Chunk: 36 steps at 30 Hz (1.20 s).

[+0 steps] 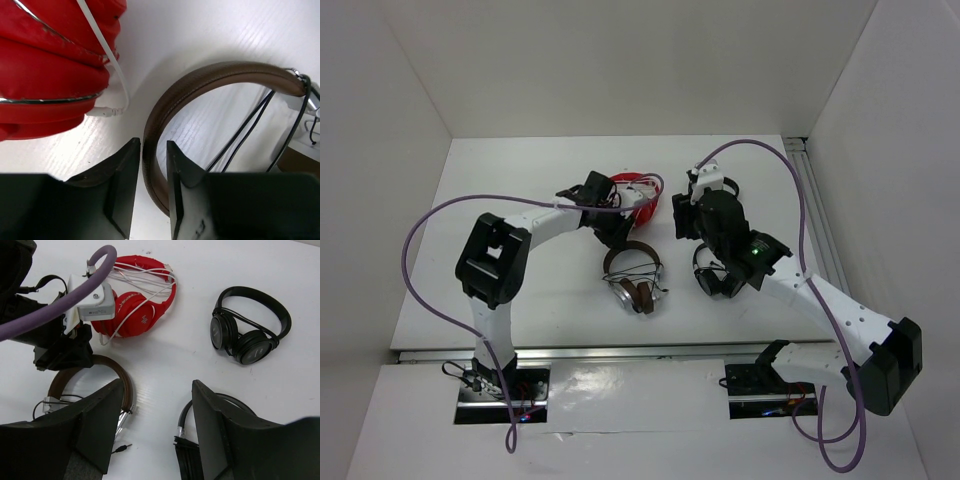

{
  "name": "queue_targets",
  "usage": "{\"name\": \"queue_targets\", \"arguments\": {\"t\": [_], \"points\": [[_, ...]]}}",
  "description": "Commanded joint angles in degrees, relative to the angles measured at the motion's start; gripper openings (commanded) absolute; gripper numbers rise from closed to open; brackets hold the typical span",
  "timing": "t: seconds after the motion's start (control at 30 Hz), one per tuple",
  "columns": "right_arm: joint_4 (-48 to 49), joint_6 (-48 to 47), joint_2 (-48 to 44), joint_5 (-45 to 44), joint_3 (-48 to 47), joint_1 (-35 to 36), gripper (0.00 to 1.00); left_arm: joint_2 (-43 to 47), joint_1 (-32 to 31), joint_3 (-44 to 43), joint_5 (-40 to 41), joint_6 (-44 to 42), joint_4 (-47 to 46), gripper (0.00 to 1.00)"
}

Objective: Wrap the headphones

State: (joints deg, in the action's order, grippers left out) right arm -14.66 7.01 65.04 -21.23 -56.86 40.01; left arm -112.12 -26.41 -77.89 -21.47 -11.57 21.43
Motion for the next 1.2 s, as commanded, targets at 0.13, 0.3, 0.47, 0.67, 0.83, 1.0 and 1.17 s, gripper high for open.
{"name": "queue_targets", "arguments": {"t": [0.13,0.3,0.47,0.67,0.83,1.0,1.17], "points": [[1.0,0.1,-1.1,-1.0,0.2,0.5,0.64,1.9,-0.6,-2.9,0.1,1.9,0.1,0.47],[1.0,0.1,-1.1,-1.0,0.2,1.0,0.64,5.0,-0.6,-3.5,0.7,2.4,0.6,0.58],[1.0,0.1,-1.7,-0.5,0.2,1.0,0.64,10.1,-0.6,-3.3,2.1,4.2,0.6,1.00],[0.5,0.1,-1.7,-0.5,-0.4,1.0,0.69,19.5,-1.1,-2.3,4.1,6.8,0.6,1.00],[-4.4,2.3,-3.1,-1.1,-5.5,1.6,1.00,30.8,-3.1,-3.4,30.7,18.5,3.1,1.00],[-18.7,7.4,-6.8,-5.6,-13.7,1.6,1.00,43.6,-3.9,-5.3,44.8,31.4,19.1,1.00],[-32.9,13.2,-10.2,-7.1,-22.8,1.6,1.00,66.7,-3.4,4.7,45.3,35.9,22.9,1.00]]}}
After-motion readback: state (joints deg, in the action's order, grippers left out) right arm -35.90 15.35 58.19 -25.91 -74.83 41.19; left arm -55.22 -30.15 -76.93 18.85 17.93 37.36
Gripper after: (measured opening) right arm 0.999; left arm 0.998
